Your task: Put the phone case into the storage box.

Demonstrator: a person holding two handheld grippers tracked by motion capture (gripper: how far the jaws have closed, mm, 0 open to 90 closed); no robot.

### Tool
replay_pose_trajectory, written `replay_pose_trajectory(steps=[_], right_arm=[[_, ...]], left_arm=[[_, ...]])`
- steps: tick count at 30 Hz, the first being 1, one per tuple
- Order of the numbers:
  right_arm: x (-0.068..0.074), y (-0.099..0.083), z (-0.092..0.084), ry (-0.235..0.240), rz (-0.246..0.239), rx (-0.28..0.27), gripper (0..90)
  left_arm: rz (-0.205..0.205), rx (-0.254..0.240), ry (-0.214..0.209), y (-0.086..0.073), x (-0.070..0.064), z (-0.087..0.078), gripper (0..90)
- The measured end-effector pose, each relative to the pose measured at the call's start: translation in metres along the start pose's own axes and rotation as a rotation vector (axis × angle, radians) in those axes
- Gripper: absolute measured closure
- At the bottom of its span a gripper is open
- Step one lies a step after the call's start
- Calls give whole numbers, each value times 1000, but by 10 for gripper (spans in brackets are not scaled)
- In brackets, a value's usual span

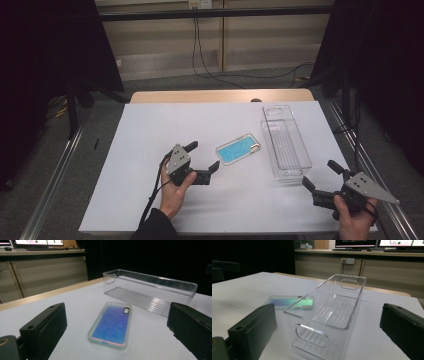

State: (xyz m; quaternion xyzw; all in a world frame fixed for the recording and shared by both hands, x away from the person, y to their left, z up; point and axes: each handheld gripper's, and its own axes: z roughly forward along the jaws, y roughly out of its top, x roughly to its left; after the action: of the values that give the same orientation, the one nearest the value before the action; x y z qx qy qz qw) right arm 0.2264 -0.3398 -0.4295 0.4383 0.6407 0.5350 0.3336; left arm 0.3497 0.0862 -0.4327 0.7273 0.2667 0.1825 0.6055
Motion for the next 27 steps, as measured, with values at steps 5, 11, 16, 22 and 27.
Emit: replay_pose_trajectory(steps=[5,11,16,22,27], right_arm=[[0,0,0,-5,4,-4,0],[0,0,0,0,2,-1,0],[-1,0,0,2,2,-2,0],[0,0,0,5,3,-2,0],[-1,0,0,3,0,-9,0]], left_arm=[[-2,10,-13,4,0,10,24],[2,36,-40,8,-1,25,16],[16,50,-58,9,-1,36,17],[31,85,-52,5,0,46,31],[10,93,-53,9,1,56,41]])
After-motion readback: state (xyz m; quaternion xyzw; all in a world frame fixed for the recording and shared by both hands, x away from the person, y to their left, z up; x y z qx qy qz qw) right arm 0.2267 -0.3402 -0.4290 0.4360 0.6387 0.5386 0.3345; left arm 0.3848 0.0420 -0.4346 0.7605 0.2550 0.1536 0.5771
